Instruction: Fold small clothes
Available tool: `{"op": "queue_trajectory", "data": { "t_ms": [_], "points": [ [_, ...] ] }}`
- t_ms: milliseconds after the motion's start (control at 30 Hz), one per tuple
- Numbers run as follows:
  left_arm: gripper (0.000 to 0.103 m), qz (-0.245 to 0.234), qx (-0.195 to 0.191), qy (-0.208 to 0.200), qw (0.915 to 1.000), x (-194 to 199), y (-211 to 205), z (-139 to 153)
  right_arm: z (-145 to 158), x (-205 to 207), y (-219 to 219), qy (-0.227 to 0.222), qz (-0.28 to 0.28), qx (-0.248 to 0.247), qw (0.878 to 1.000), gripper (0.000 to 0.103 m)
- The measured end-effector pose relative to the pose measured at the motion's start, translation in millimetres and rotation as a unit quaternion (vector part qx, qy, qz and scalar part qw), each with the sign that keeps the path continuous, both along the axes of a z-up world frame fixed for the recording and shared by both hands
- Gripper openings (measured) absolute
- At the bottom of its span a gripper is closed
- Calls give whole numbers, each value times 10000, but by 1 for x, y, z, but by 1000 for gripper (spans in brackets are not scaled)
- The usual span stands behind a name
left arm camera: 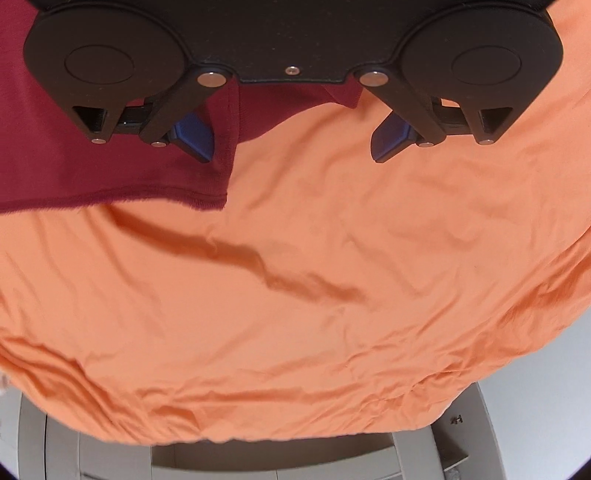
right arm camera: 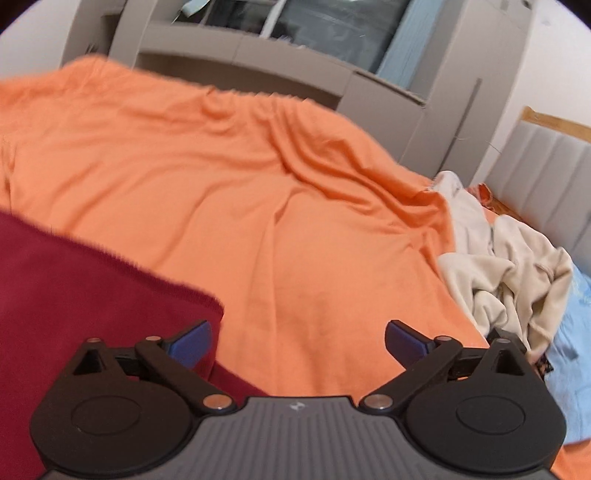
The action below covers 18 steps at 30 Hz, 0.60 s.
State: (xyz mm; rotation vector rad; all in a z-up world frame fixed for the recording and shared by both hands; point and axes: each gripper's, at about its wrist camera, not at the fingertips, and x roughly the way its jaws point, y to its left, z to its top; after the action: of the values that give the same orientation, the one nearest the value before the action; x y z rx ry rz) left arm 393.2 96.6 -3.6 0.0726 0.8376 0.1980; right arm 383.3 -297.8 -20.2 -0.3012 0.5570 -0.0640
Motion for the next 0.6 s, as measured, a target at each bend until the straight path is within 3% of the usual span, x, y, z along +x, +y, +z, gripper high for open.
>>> {"op": "queue_trajectory", "data": {
  "t_ms": [100, 367, 600],
  "points": [
    [102, 19, -189, -319, 9993, -12, 1, 16, 17, -13, -10, -223, -123, 319, 9992, 103],
    [102, -88, -645, -955, 9933, -64, 0, 49, 48, -50, -24, -702, -263, 929, 9928, 103],
    [102, -2, -983, -1470, 9842, -114, 11, 68, 46, -90, 0, -885, -49, 911, 9919, 103]
  ]
}}
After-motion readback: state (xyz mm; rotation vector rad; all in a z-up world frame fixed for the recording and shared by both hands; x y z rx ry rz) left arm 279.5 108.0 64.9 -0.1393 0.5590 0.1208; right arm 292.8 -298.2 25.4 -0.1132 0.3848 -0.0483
